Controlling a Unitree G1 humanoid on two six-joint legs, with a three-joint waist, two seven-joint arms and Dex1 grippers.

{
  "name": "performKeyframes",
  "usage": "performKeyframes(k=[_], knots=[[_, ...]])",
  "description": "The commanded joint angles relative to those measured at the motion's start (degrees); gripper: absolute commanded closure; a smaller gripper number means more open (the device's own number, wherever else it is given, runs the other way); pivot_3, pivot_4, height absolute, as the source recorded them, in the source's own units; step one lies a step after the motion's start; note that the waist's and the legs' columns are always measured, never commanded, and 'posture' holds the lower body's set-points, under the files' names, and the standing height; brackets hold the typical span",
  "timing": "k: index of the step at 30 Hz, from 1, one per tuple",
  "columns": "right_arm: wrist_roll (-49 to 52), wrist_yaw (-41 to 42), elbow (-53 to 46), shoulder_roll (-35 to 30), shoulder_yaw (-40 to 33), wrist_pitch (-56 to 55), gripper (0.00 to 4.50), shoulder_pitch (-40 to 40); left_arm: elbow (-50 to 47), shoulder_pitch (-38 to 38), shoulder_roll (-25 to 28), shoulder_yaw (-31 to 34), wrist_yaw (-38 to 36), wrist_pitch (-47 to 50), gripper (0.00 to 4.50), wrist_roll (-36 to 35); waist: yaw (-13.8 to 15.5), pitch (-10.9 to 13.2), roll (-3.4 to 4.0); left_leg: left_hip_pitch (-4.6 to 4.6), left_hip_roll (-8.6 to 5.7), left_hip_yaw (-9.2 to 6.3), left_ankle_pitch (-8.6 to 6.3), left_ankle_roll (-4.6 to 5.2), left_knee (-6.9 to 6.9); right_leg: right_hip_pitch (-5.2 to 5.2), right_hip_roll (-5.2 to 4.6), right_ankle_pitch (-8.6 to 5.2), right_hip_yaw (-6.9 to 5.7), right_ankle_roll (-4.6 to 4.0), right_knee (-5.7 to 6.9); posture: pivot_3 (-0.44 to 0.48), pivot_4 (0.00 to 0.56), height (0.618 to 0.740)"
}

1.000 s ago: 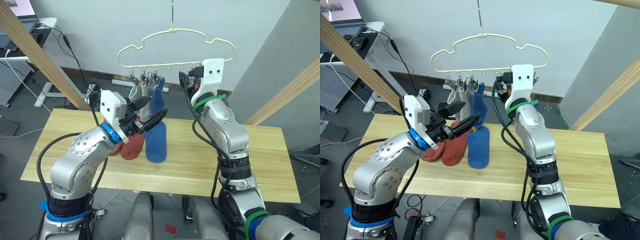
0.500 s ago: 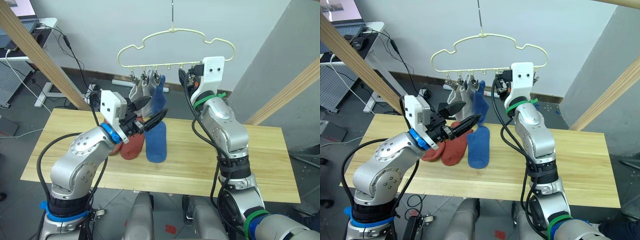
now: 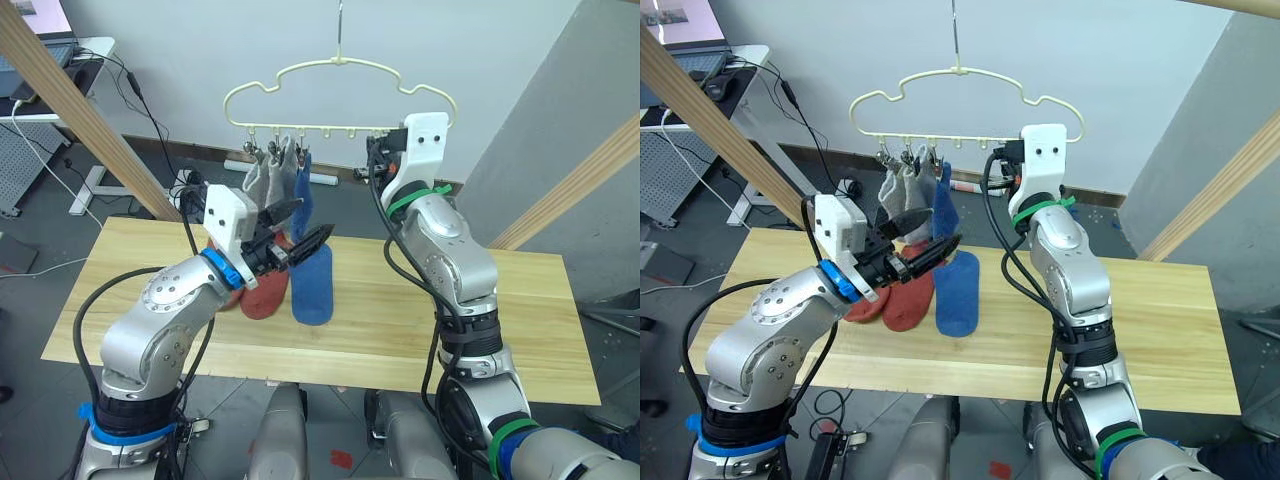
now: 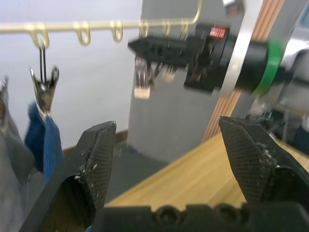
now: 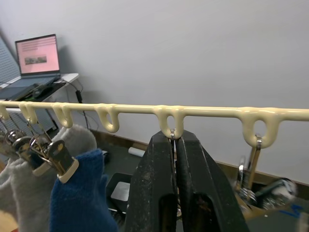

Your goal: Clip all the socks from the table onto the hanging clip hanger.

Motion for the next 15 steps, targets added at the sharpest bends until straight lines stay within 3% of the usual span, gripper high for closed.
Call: performKeyframes(k=[1,9,15], knots=[[2.83,2.36,-1.96,-1.76,-1.56,3.97,4.49,-0.72,5.27,2.1,-1.11,-4.48,1.87,-0.29,0.76,5.96,-0.07,0.0,0.01,0.01,-0.01,0.01,0.0,0.01,0.02,0.0,0.0,0.0,0.0,0.0,0.03,0.186,0.33,0.74],[5.13,1.1,-4.43,-2.3,-2.67,8.94,4.49,0.34,31.61,-4.8,-11.14,-10.51,4.17,-14.78,0.76,18.95,0.09,0.0,0.01,-0.03,-0.03,0.0,0.03,0.08,0.33,0.06,0.01,-0.14,0.01,0.25,0.1,0.141,0.342,0.74],[4.9,-1.57,-7.14,-0.89,-2.58,11.6,4.49,1.56,54.82,-12.02,-13.13,-15.27,1.73,-24.0,0.76,28.79,-0.56,0.0,0.01,-0.04,-0.02,0.0,0.04,0.1,0.37,0.06,0.04,-0.14,0.01,0.25,0.15,0.12,0.339,0.74]])
